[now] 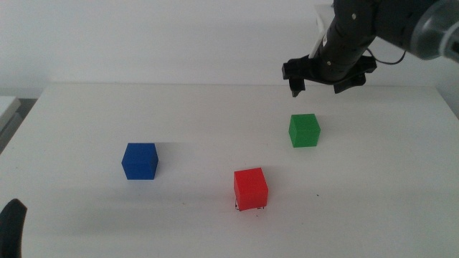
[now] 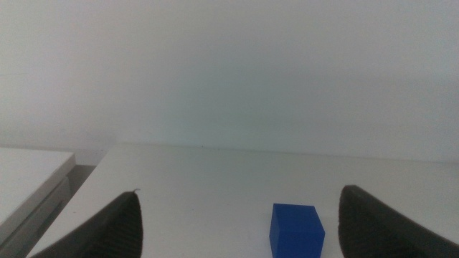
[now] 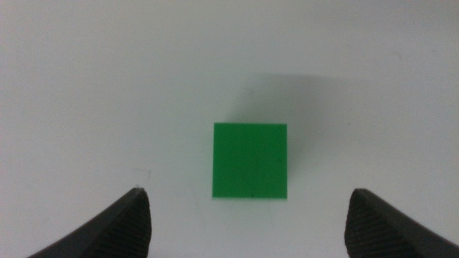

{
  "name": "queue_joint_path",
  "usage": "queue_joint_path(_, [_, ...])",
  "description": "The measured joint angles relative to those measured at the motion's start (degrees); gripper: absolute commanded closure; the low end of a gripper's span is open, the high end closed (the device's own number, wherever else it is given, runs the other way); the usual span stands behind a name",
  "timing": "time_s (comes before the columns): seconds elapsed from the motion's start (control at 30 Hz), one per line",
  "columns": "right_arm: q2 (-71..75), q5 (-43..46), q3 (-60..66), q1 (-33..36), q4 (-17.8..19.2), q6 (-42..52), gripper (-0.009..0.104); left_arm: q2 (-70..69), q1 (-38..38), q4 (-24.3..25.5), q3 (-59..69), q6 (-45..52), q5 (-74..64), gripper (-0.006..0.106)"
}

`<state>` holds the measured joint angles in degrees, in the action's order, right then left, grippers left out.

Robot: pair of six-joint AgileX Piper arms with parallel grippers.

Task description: Stack red cubes first, then green, then blue cubes in a specific spot.

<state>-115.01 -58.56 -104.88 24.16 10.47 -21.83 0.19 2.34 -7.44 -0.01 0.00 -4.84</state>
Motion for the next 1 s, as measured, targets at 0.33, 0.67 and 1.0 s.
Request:
queue_joint_path(0.33, [-9.7,0.9,-6.5,-1.9,-2.2,6.0,0.014,0.0,0.0,0.0,0.0,0.0,0.0,0.007])
queue_joint_path(0.67, [-15.7,1.5,-7.0,-1.9,-2.2,6.4,0.015,0.0,0.0,0.0,0.0,0.0,0.0,0.007])
queue_joint_path(1.0, [-19.1,1.5,-7.0,-2.0,-2.2,4.4,0.068,0.0,0.0,0.0,0.0,0.0,0.0,0.007])
